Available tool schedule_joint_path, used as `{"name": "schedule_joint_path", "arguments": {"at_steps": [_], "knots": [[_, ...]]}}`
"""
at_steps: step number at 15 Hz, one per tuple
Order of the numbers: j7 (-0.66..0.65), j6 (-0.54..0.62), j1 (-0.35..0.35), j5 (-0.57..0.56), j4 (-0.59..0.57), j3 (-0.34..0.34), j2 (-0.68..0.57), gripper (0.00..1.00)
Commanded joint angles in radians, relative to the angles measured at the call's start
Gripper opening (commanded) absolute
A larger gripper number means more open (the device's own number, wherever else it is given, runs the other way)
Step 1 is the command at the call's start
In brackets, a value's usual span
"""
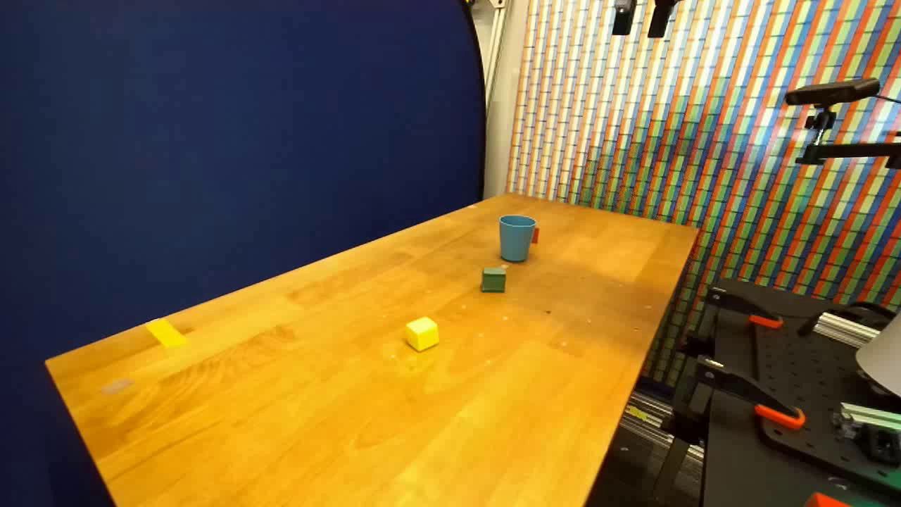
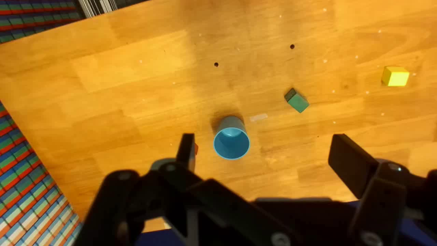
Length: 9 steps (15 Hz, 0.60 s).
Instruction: Put the yellow cube inside the blue cup
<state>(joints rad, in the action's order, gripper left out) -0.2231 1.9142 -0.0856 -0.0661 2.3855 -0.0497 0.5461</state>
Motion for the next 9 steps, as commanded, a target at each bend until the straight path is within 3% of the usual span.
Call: {"name": "schedule_joint_path", "arguments": {"at_steps": [1, 4, 9], "knots": [[-0.002, -0.003, 0.007, -0.003, -0.007, 0.006, -0.001, 1.0], [-0.002, -0.001, 0.006, -0.003, -0.018, 0.005, 0.002, 1.0], [-0.009, 0.307, 0.054, 0.078, 0.051, -0.006, -0.149, 1.0]]}}
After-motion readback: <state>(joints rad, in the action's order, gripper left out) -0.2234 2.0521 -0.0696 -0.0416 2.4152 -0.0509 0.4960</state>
